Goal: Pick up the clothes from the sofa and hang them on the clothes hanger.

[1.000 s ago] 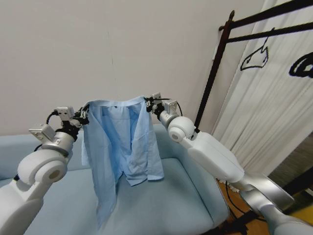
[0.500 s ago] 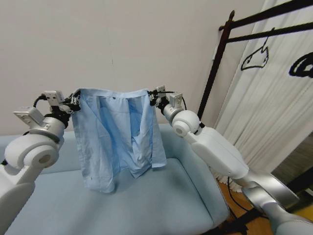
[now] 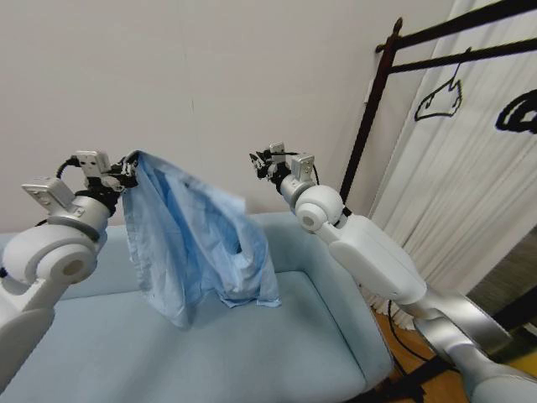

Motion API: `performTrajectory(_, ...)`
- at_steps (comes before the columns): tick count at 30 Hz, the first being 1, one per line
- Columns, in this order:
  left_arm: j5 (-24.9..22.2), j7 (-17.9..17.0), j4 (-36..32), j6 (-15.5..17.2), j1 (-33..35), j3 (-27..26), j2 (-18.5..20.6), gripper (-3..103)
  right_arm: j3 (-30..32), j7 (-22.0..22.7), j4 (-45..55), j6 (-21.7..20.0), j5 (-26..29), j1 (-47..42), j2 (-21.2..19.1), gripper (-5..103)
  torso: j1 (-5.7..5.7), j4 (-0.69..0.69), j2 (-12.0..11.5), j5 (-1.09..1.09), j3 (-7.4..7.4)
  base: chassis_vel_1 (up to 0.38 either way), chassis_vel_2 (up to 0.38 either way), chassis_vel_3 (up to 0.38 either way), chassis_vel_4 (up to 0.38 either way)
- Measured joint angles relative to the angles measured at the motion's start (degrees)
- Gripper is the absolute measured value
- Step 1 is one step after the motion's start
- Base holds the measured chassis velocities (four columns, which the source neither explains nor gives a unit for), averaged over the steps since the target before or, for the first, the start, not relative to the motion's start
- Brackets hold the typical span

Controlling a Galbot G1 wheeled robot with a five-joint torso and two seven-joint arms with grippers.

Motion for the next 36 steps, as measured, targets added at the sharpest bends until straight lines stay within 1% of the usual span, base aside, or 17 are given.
performTrajectory(1, -0.06, 0.21, 0.15, 0.04, -0.05, 0.17, 0.20, 3, 0.15, 0.06, 0.00, -0.03, -0.02, -0.10, 0.00, 37, 0.00, 0.00, 0.00, 0.00, 0.00, 0.000, 0.000, 0.000, 0.000)
performTrajectory(3, -0.15, 0.58, 0.18, 0.25, 0.02, 0.35, 0.52, 3, 0.69, 1.11, 0.08, -0.42, -0.25, -0.21, 0.01, 48, 0.00, 0.00, 0.00, 0.00, 0.00, 0.000, 0.000, 0.000, 0.000)
performTrajectory(4, -0.15, 0.58, 0.18, 0.25, 0.02, 0.35, 0.52, 3, 0.69, 1.11, 0.08, -0.42, -0.25, -0.21, 0.01, 48, 0.00, 0.00, 0.00, 0.00, 0.00, 0.000, 0.000, 0.000, 0.000)
performTrajectory(6, -0.25, 0.74, -0.06, 0.46, 0.41, 0.37, 0.64, 3, 1.03, 4.47, 0.23, -1.62, -0.17, 0.43, -0.01, 60, 0.00, 0.00, -0.01, 0.01, 0.00, 0.000, 0.000, 0.000, 0.000)
performTrajectory(7, -0.25, 0.80, -0.16, 0.47, 0.61, 0.37, 0.65, 3, 1.12, 6.13, 0.26, -2.22, 0.02, 0.93, -0.05, 60, 0.00, 0.00, 0.00, 0.01, 0.00, 0.000, 0.000, 0.000, 0.000)
performTrajectory(9, -0.04, 1.03, -0.50, 0.49, 1.78, 0.02, 0.45, 3, 1.56, 12.99, 0.12, -4.96, 1.43, 3.62, -0.37, 71, 0.00, 0.00, 0.00, 0.01, 0.00, 0.000, 0.000, 0.000, 0.000)
performTrajectory(10, -0.04, 1.03, -0.50, 0.49, 1.78, 0.02, 0.45, 3, 1.56, 12.99, 0.12, -4.96, 1.43, 3.62, -0.37, 71, 0.00, 0.00, 0.00, 0.01, 0.00, 0.000, 0.000, 0.000, 0.000)
performTrajectory(12, 0.39, 1.25, -0.85, 0.48, 2.86, -0.46, 0.09, 3, 1.95, 17.53, -0.52, -6.89, 3.05, 6.08, -0.66, 82, 0.00, 0.00, 0.00, 0.01, 0.00, 0.000, 0.000, 0.000, 0.000)
performTrajectory(13, 0.85, 1.42, -1.16, 0.40, 3.83, -0.84, -0.31, 3, 2.09, 19.90, -1.48, -7.82, 3.64, 7.95, -1.09, 82, 0.00, 0.01, 0.00, 0.01, 0.00, 0.000, 0.000, 0.000, 0.000)
performTrajectory(14, 0.85, 1.42, -1.16, 0.40, 3.83, -0.84, -0.31, 3, 2.09, 19.90, -1.48, -7.82, 3.64, 7.95, -1.09, 82, 0.00, 0.01, 0.00, 0.01, 0.00, 0.000, 0.000, 0.000, 0.000)
performTrajectory(15, 1.22, 1.54, -1.44, 0.27, 4.68, -1.18, -0.70, 3, 2.02, 21.55, -2.51, -8.17, 3.85, 9.49, -1.61, 92, 0.00, 0.01, 0.00, 0.00, 0.00, 0.000, 0.000, 0.000, 0.000)
performTrajectory(16, 1.36, 1.58, -1.59, 0.23, 5.13, -1.35, -0.94, 3, 1.93, 22.33, -3.09, -8.30, 3.97, 10.22, -1.86, 92, 0.00, 0.00, 0.00, 0.00, 0.00, 0.000, 0.000, 0.000, 0.000)
performTrajectory(18, 1.73, 1.64, -2.06, 0.15, 6.06, -1.77, -1.84, 3, 1.73, 24.79, -5.96, -8.78, 4.17, 13.20, -2.93, 99, -0.01, 0.00, 0.00, 0.01, 0.00, 0.000, 0.000, 0.000, 0.000)
performTrajectory(23, 1.90, 1.62, -2.43, 0.13, 6.33, -1.85, -2.77, 3, 1.19, 27.06, -10.13, -9.44, 4.20, 16.71, -3.61, 100, -0.01, -0.02, 0.00, 0.02, 0.00, 0.000, 0.000, 0.000, 0.000)
performTrajectory(28, 2.03, 1.49, -3.55, 0.13, 7.09, -1.81, -4.37, 3, -0.91, 31.62, -20.09, -9.86, 4.95, 24.31, -2.80, 100, 0.00, 0.01, 0.00, 0.01, 0.00, 0.000, 0.000, 0.000, 0.000)
performTrajectory(31, 2.24, 1.46, -3.95, 0.13, 7.54, -1.81, -5.07, 3, -2.39, 33.27, -23.20, -9.90, 5.20, 27.36, -2.68, 100, 0.00, 0.01, 0.00, 0.01, 0.00, 0.000, 0.000, 0.000, 0.000)
performTrajectory(36, 3.01, 1.47, -4.42, 0.14, 8.39, -1.73, -6.81, 3, -5.21, 36.27, -27.67, -10.06, 9.25, 32.79, -2.75, 100, 0.00, 0.00, 0.00, -0.01, 0.00, 0.000, 0.000, 0.000, 0.000)
